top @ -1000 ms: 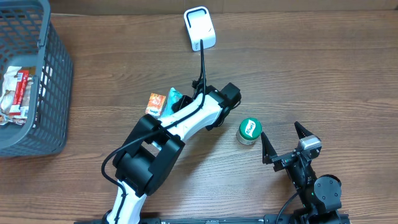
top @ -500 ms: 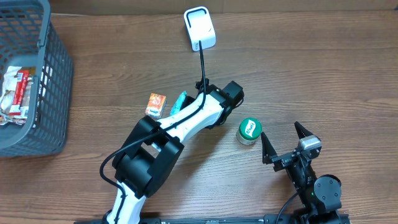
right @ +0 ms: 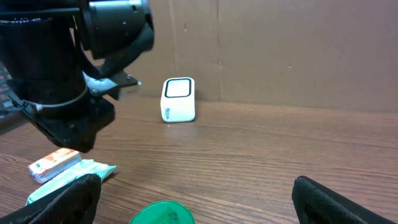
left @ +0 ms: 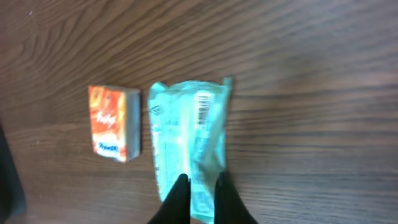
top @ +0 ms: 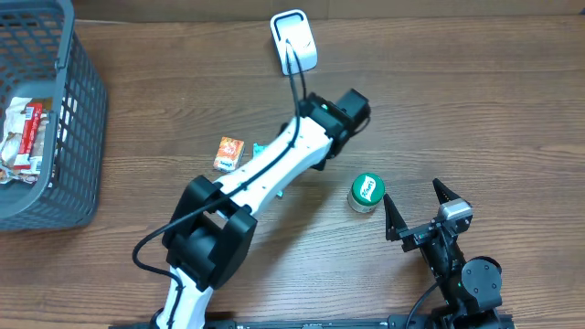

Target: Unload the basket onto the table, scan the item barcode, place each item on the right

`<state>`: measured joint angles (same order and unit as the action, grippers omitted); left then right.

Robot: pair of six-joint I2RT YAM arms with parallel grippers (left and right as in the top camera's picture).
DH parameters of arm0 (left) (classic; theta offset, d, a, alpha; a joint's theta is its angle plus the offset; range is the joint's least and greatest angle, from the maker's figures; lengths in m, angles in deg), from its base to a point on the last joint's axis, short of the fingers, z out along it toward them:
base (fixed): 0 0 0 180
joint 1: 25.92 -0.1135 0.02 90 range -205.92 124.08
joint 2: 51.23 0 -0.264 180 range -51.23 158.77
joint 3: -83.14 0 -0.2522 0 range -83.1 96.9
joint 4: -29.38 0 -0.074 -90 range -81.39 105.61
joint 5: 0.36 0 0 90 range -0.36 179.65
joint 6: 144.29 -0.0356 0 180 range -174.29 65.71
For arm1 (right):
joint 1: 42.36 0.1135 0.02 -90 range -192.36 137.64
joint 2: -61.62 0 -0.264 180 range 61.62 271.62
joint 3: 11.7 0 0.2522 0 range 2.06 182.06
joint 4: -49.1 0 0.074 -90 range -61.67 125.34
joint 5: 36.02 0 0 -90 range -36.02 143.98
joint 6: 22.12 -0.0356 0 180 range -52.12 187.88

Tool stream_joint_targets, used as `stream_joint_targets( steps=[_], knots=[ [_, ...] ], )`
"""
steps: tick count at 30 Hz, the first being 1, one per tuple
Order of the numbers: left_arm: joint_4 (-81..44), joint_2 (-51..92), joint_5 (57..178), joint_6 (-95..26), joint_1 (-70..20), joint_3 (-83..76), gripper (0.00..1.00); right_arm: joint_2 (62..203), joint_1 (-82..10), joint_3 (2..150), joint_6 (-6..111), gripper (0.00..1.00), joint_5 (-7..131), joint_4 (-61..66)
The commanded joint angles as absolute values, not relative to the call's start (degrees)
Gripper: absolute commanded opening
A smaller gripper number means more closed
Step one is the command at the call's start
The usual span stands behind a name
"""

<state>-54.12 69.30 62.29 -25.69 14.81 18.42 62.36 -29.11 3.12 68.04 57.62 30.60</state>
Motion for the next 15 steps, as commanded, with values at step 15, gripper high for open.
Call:
stream_joint_targets(
  steps=[15],
  knots=[
    [-48.04, 68.49, 87.69, -30.07, 4.05, 8.65, 0.04, 61.81, -28.95, 2.51, 67.91, 1.00, 57.68, 30.87]
  ],
)
